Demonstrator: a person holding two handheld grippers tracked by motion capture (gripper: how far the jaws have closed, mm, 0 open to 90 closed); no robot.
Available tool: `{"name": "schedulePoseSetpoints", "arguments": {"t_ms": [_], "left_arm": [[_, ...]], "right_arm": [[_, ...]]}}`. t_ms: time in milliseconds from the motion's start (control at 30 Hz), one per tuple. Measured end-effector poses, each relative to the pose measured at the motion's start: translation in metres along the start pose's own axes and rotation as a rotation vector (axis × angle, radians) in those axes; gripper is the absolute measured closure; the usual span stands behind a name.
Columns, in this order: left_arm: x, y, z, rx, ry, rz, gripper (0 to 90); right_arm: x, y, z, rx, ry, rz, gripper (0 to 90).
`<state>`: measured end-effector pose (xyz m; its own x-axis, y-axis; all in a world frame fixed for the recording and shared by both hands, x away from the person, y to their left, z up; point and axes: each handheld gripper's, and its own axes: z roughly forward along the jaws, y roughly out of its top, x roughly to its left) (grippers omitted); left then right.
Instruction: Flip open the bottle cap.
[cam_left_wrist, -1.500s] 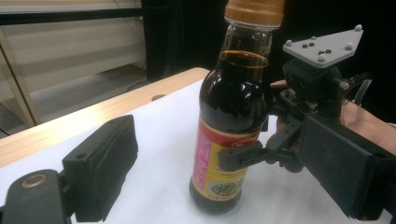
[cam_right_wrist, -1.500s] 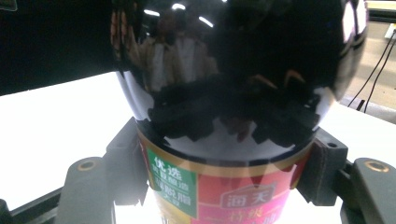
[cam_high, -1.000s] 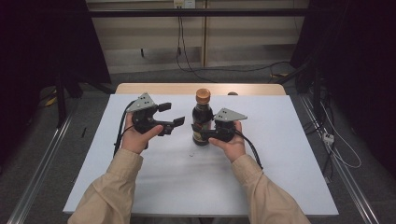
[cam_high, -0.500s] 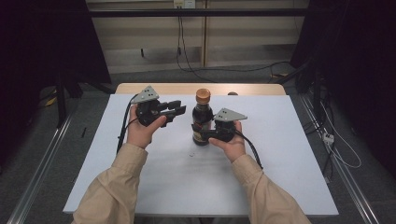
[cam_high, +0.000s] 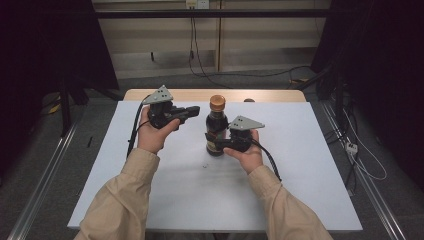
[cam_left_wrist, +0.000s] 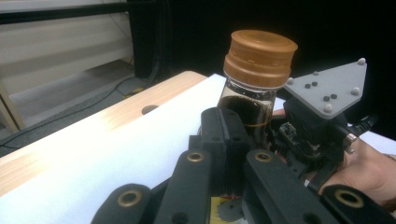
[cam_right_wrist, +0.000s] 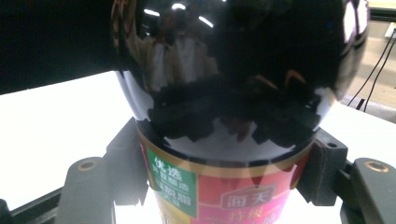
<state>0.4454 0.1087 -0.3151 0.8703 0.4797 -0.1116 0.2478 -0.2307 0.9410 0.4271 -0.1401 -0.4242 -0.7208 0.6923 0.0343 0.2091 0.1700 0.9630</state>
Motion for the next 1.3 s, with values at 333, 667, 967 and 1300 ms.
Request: {"name": "schedulePoseSetpoints", "arguments": {"t_ms": [333,667,967,1300], "left_arm": [[-0.004,0.006,0.009,0.022,-0.013,0.021,90.0],[-0.001,0.008,0.008,0.037,-0.008,0.014,90.0],[-0.006,0.019,0.015,0.046,-0.026,0.03,90.0],[-0.01,0.031,0.014,0.051,-0.046,0.041,90.0]], "right_arm": [[0.0,0.0,0.0,-0.002,0.001,0.0,30.3],[0.0,0.0,0.0,-0.001,0.0,0.001,30.3],[0.0,0.0,0.0,-0.003,0.001,0.0,30.3],[0.0,-0.001,0.0,-0.007,0.0,-0.001,30.3]]}}
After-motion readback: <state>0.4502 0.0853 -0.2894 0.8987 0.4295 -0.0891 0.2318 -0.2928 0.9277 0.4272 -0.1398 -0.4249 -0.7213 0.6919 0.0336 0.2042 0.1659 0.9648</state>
